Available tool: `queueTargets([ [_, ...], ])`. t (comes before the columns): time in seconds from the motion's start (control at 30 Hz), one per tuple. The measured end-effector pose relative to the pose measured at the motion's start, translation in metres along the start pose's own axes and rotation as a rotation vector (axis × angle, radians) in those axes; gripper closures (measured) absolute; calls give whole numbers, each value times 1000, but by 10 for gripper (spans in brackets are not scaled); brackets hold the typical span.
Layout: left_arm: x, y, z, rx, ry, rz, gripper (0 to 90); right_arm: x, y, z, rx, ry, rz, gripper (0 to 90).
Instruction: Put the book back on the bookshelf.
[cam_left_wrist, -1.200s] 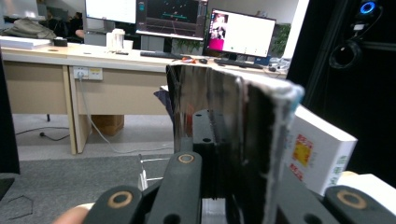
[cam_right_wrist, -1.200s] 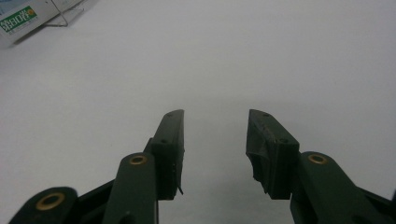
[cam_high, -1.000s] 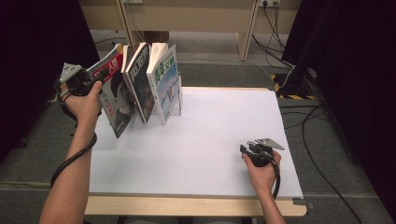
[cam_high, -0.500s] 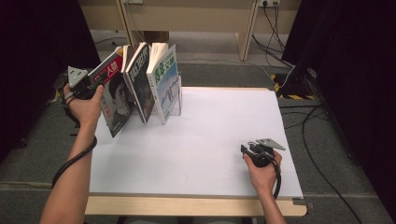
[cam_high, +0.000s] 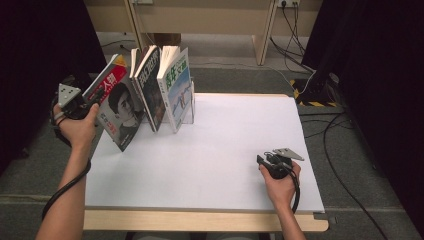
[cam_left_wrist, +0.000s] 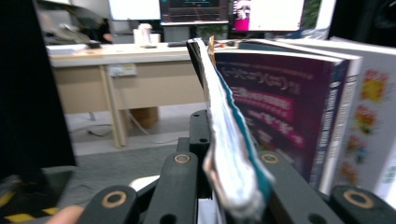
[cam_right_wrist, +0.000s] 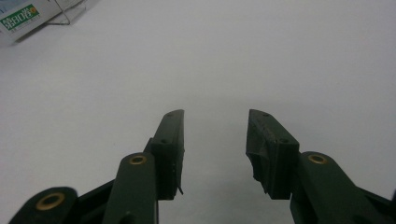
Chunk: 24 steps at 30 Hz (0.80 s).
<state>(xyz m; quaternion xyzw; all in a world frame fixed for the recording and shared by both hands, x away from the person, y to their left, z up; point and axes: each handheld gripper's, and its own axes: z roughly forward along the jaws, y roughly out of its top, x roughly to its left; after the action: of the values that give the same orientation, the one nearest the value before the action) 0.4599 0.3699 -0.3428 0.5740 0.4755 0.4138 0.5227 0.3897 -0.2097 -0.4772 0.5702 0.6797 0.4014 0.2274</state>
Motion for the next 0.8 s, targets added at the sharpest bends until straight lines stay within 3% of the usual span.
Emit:
queueTargets([
  [0.27, -3, 13, -3, -6, -58, -79, 794, -1, 0, -1, 1, -1, 8, 574],
  [0.37, -3, 16, -1, 42, -53, -65, 803, -2, 0, -1, 0, -1, 9, 574],
  [0.5, 1, 17, 0, 57, -67, -94, 814, -2, 0, -2, 3, -2, 9, 574],
  [0.8, 3, 20, 12, 106, -79, -129, 717, -1, 0, -1, 8, -1, 8, 574],
])
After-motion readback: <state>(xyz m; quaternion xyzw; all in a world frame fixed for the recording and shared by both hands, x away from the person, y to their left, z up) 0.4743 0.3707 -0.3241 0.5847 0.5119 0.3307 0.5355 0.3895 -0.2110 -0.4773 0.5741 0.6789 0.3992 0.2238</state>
